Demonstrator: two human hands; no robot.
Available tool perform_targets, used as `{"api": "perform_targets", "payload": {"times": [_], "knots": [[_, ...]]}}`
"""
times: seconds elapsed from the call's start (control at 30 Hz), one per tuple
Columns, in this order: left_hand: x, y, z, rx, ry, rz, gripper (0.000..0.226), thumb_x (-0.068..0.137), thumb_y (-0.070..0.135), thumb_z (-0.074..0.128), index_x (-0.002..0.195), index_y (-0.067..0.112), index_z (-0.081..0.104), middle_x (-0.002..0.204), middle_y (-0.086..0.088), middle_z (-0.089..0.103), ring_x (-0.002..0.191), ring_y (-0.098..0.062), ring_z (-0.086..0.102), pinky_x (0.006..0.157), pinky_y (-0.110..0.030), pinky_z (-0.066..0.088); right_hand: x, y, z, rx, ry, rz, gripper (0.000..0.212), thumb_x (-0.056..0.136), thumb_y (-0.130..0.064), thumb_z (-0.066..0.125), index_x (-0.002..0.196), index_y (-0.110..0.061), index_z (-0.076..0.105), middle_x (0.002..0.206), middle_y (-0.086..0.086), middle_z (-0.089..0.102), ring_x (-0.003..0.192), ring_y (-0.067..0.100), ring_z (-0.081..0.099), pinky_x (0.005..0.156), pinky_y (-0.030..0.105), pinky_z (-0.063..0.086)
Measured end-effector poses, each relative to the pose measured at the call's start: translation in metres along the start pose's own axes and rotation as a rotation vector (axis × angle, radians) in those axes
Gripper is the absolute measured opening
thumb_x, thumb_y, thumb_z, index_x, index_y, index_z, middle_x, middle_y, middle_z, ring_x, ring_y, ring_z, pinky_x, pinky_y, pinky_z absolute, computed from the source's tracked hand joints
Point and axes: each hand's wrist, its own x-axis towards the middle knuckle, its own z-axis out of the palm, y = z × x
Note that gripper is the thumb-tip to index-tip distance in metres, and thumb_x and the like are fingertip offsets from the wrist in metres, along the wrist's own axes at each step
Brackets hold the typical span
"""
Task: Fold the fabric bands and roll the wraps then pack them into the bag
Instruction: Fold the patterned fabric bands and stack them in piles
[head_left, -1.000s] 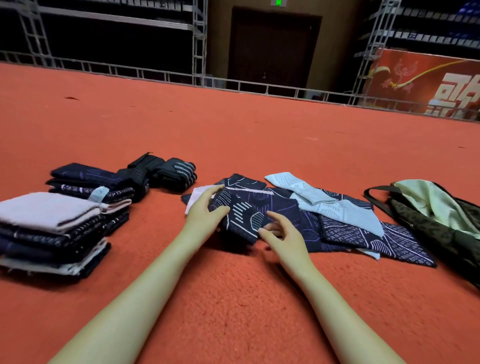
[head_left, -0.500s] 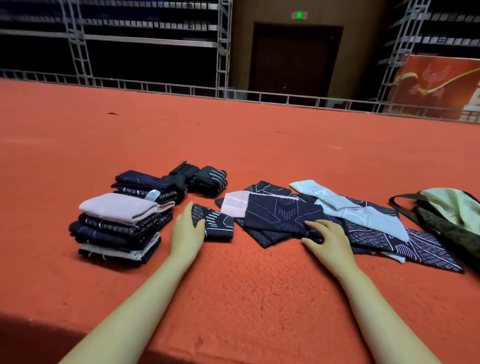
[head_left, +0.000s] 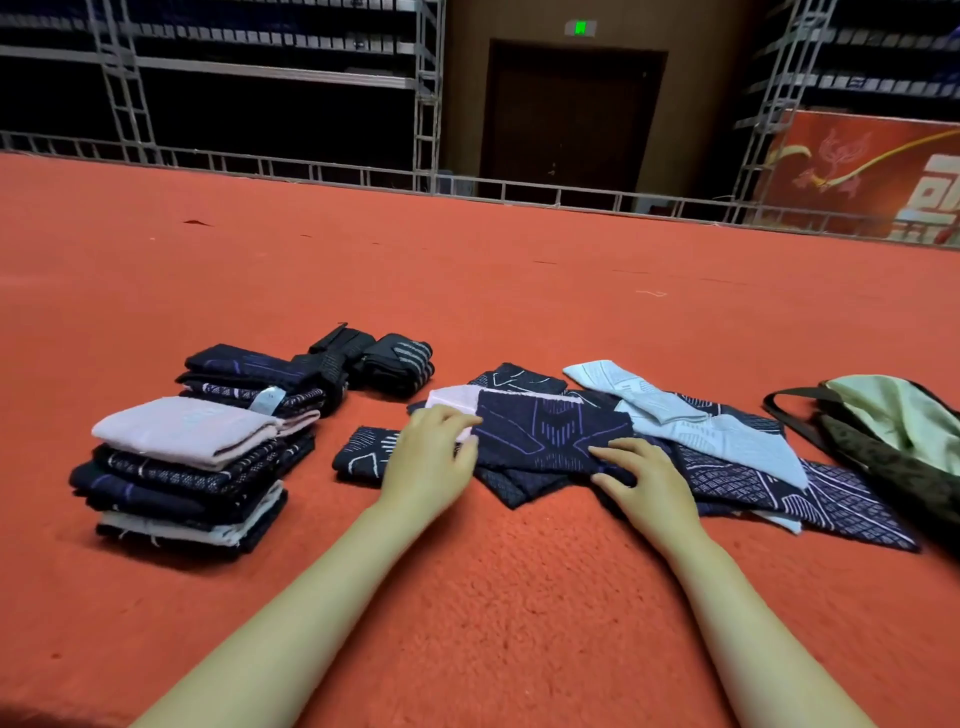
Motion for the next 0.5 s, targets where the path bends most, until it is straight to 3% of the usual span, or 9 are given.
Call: {"api": "perform_targets", "payload": {"times": [0.13,0.23,0.33,0.4,0.5], "knots": [[0.01,0.025,0.035,0.022,-0.165,0.114,0.04,0.088,0.033,0.056,0.128,0.026,0.055,0.121,0.005,0.054,0.119,-0.016,0.042,0.103,-0.031,0.032,0.002,0.0,0.002,0.005,0.164,-0.067,0.016,0.085,-0.021,0.067,0.098,-0.027,0.074,0.1,-0.01,0.069,0.097,0.017,0.06,0.081,0.026,0.041],[0.008,0.023,0.052,0.038,-0.181,0.147,0.043,0.085,0.029,0.059,0.128,0.027,0.055,0.122,0.007,0.055,0.118,-0.015,0.045,0.104,-0.031,0.031,0.005,-0.004,-0.001,0.053,0.303,-0.128,0.017,0.083,-0.022,0.059,0.093,-0.02,0.072,0.091,-0.004,0.072,0.087,0.021,0.064,0.077,0.022,0.034],[0.014,0.014,0.05,-0.034,-0.129,0.152,0.046,0.077,0.01,0.055,0.12,0.023,0.061,0.115,0.004,0.062,0.112,-0.02,0.051,0.099,-0.034,0.035,0.005,-0.017,-0.005,0.151,0.348,-0.15,0.019,0.085,-0.021,0.054,0.097,-0.018,0.068,0.097,-0.005,0.069,0.092,0.018,0.061,0.083,0.026,0.039],[0.017,0.008,0.042,-0.163,-0.089,0.056,0.044,0.077,0.002,0.056,0.115,0.022,0.064,0.114,0.004,0.065,0.111,-0.018,0.054,0.098,-0.029,0.038,0.005,-0.022,-0.006,0.242,0.354,-0.147,0.02,0.086,-0.02,0.053,0.1,-0.019,0.067,0.102,-0.008,0.067,0.097,0.01,0.059,0.086,0.026,0.043],[0.018,0.009,0.033,-0.338,-0.043,-0.051,0.033,0.083,0.004,0.06,0.107,0.023,0.069,0.108,0.01,0.068,0.103,-0.007,0.059,0.088,-0.02,0.042,0.005,-0.023,-0.01,0.351,0.396,-0.103,0.019,0.088,-0.018,0.057,0.105,-0.021,0.066,0.106,-0.012,0.066,0.101,0.001,0.057,0.087,0.018,0.042]]}}
